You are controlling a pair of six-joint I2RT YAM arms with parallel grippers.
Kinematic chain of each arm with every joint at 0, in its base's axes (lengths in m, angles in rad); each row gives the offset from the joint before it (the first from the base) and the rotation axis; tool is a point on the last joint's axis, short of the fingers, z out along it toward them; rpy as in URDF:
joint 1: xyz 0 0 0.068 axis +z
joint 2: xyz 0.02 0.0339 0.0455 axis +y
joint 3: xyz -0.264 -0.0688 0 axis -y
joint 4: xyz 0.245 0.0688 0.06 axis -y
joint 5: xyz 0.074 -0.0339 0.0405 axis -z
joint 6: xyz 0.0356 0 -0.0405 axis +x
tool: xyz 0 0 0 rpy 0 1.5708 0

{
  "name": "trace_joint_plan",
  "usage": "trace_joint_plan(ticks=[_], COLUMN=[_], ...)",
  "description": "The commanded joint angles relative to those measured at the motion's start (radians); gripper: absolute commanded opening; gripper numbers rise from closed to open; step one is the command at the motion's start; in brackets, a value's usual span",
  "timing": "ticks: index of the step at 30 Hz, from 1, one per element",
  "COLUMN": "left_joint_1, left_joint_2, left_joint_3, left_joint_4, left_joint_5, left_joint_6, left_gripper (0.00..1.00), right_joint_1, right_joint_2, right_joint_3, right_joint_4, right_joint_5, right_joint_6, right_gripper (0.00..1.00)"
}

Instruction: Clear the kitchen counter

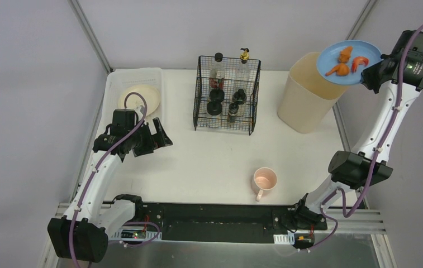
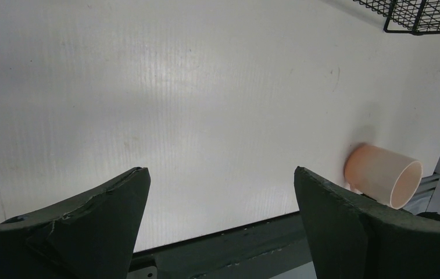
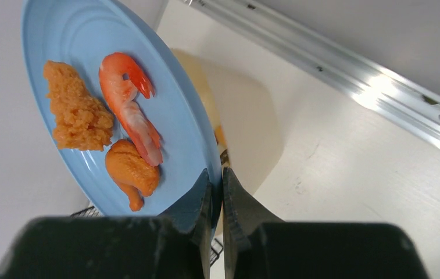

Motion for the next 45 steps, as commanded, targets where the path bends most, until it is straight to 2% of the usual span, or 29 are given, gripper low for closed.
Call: trace_joint_plan(ticks=[1, 10, 16, 23, 27, 35, 40, 45], left_joint_1=[-0.020, -0.025, -0.029, -0.037, -0.040, -0.043, -0.043, -0.043], left_joint_2=[-0.024, -0.033, -0.029, -0.028, -0.029, -0.022, -0.019, -0.019], left_joint_3=[-0.003, -0.003, -0.003, -0.003, -0.003, -0.001, -0.001, -0.003], left_joint_4=[0.016, 0.015, 0.017, 0.016, 0.015, 0.016, 0.016, 0.016], left_joint_5=[0.025, 0.032, 0.040, 0.039, 0.035, 0.039, 0.040, 0.040], left_joint_6=[0.017, 0.018, 0.018, 0.020, 0.020, 0.022, 0.022, 0.022], left_gripper=[1.00, 1.00, 1.00, 1.00, 1.00, 1.00, 1.00, 1.00], right_joint_1=[-0.018, -0.001, 0.084, 0.172, 0.188, 0.267, 0.360, 0.454], right_joint_2=[0.021, 0.045, 0.073, 0.034, 0.033, -0.063, -0.162, -0.209], right_joint_3=[0.053, 0.007, -0.009, -0.139, -0.169, -0.321, -0.504, -0.584], right_joint_4=[0.014, 0.075, 0.104, 0.255, 0.302, 0.579, 0.906, 1.105], right_joint_5=[0.114, 0.153, 0.309, 0.477, 0.487, 0.598, 0.677, 0.732], right_joint_6=[-0.023, -0.053, -0.135, -0.256, -0.285, -0.515, -0.775, -0.964], right_gripper=[0.00, 0.00, 0.00, 0.00, 0.00, 0.00, 0.00, 0.00])
